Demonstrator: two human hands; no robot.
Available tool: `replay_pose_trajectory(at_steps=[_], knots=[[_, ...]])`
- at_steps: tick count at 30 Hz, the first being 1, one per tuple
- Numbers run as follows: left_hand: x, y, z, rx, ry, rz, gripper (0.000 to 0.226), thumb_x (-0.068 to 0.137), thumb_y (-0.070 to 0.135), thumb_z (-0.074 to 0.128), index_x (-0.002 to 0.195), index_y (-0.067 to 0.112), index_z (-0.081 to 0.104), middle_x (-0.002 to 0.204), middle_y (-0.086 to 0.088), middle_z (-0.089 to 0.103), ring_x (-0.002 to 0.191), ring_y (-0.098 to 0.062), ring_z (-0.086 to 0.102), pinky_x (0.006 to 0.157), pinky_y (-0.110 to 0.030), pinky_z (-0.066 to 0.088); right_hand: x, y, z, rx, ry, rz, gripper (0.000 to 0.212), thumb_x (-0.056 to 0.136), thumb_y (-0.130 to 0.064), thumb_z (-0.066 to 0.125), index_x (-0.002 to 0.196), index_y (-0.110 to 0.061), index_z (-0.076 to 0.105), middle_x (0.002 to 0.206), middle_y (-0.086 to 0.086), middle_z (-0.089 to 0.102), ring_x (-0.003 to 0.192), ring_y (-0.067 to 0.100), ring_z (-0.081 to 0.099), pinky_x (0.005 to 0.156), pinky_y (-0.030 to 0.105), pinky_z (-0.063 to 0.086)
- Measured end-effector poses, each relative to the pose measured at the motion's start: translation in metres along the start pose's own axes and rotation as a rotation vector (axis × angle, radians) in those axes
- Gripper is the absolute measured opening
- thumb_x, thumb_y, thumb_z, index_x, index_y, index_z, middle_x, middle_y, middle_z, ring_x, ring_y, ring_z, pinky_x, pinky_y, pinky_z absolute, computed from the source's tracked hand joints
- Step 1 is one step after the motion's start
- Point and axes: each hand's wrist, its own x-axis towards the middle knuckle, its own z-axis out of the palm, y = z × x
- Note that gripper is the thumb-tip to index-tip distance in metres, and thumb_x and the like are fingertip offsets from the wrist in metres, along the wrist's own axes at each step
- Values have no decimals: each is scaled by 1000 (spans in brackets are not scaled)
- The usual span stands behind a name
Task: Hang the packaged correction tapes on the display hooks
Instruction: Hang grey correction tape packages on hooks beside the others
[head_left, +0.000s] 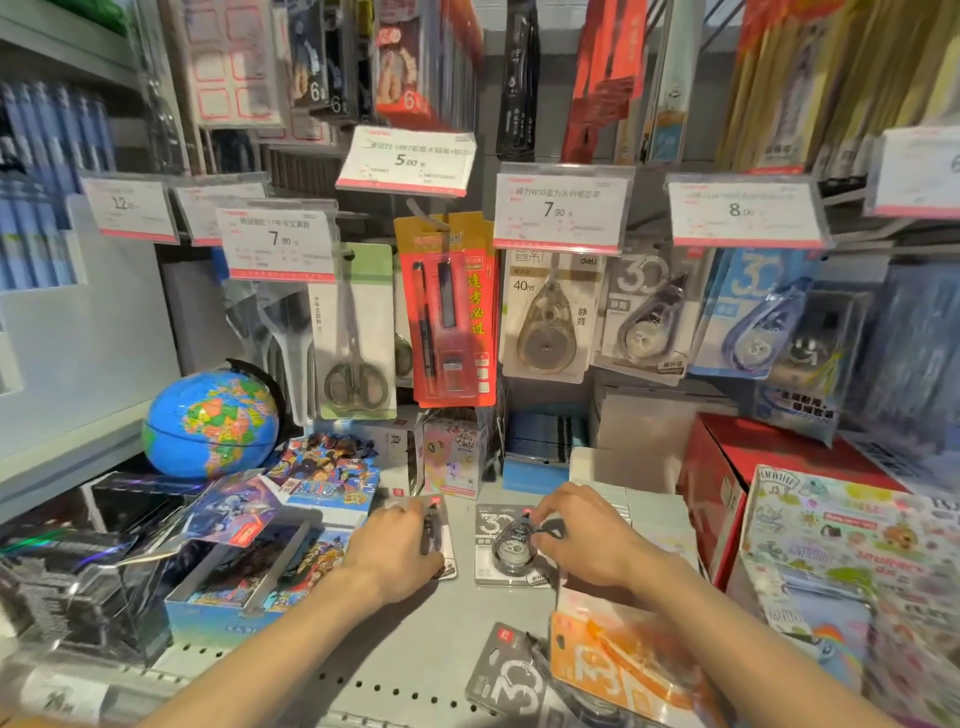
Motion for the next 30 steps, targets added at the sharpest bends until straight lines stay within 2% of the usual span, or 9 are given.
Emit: replay_pose_trajectory(at_steps=[4,8,12,14,17,21,24,26,30], knots=[[-10,1,-8,-159,214,142,65,84,52,62,141,26,45,131,2,61,119,-23,55,94,-36,49,-1,-5,-7,153,49,34,24,94,-37,60,109,-22,70,118,-3,61,111,15,55,95,29,43],[-15,15,-24,-242,345,306,75,82,59,63,147,32,37,136,11,56,124,-13,50,100,-28,44,-1,-19,-16,575,44,141,43,91,-41,66,127,-18,59,113,-3,67,103,10,63,94,26,48],[-16,38,-32,-273,416,431,76,83,64,62,147,35,34,133,15,52,123,-7,46,100,-23,40,-2,-31,-27,940,45,197,44,89,-35,71,125,-18,53,96,2,74,90,14,72,91,37,57],[-18,48,-36,-286,428,483,77,83,66,63,148,33,34,135,14,51,124,-7,45,102,-25,41,-6,-31,-34,1019,60,190,40,88,-26,73,122,-16,56,95,4,77,86,16,74,83,37,60],[-22,57,-43,-371,410,515,76,82,66,67,145,33,40,134,17,51,122,-1,46,102,-22,41,-17,-27,-47,1059,92,197,36,88,-13,72,121,-17,57,93,3,78,76,12,73,64,26,54],[-27,66,-56,-634,444,393,58,88,52,69,139,35,46,125,19,49,109,3,56,93,-15,45,-39,-16,-63,1048,70,153,37,92,-10,66,125,-22,55,102,-1,77,90,13,74,70,25,51],[-25,78,-68,-901,293,269,53,93,36,67,139,32,42,117,13,61,91,3,67,78,-15,51,-54,-9,-70,1054,11,114,41,96,-8,62,130,-27,52,109,-2,76,98,13,72,72,22,51],[-24,86,-72,-1077,143,247,49,97,27,65,140,26,42,98,5,72,81,1,69,72,-20,56,-62,-7,-73,1034,-16,98,44,97,-6,59,134,-29,49,111,-1,75,101,14,71,72,22,54],[-26,97,-72,-1216,64,258,33,99,14,62,130,18,52,84,-12,73,75,-9,68,64,-24,57,-73,0,-74,897,110,112,54,96,-12,62,143,-30,43,113,2,71,99,12,71,73,19,53]])
